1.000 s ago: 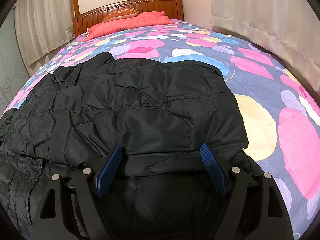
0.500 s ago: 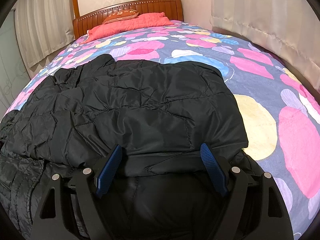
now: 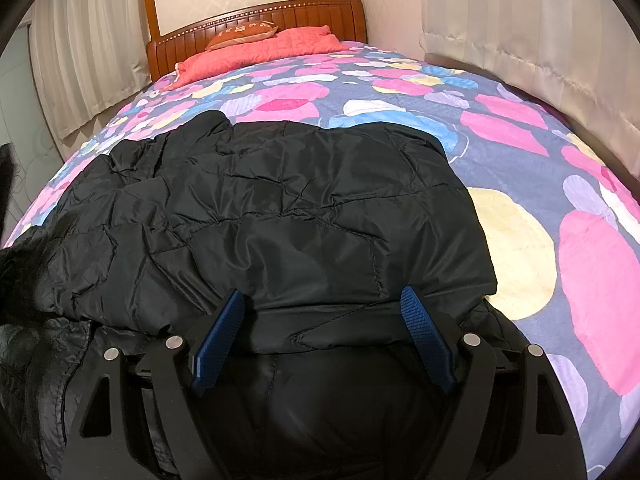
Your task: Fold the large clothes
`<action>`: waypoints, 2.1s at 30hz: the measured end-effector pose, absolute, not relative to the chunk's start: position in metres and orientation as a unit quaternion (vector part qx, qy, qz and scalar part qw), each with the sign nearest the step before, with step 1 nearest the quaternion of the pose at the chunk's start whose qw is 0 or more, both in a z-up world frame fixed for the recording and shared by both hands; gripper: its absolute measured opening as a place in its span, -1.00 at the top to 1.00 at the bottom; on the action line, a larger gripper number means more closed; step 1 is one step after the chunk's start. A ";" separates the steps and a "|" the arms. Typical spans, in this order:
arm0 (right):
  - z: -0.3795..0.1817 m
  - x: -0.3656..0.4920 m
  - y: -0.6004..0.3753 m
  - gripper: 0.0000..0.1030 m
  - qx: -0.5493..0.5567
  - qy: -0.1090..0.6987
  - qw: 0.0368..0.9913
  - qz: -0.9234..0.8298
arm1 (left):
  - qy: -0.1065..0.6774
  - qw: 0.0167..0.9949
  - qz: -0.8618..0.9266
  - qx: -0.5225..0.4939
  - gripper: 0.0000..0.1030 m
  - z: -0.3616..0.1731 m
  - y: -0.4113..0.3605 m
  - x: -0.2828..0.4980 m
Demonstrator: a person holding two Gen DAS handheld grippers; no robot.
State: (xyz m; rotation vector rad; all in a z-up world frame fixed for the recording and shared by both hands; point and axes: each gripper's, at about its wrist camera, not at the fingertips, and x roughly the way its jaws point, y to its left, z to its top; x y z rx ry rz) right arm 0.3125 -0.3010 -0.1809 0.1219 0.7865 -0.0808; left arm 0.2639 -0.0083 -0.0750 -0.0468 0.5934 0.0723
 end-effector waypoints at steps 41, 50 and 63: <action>-0.150 0.356 -0.125 0.71 0.092 0.417 0.891 0.153 | 0.332 0.929 0.159 -0.039 -0.25 -0.082 0.147 0.196; -0.121 0.347 -0.215 0.73 0.065 0.369 0.926 0.048 | 0.336 0.930 0.146 -0.044 -0.26 -0.083 0.147 0.206; -0.153 0.356 -0.286 0.51 0.099 0.415 0.905 -0.006 | 0.359 0.926 0.116 -0.009 -0.26 -0.090 0.123 0.249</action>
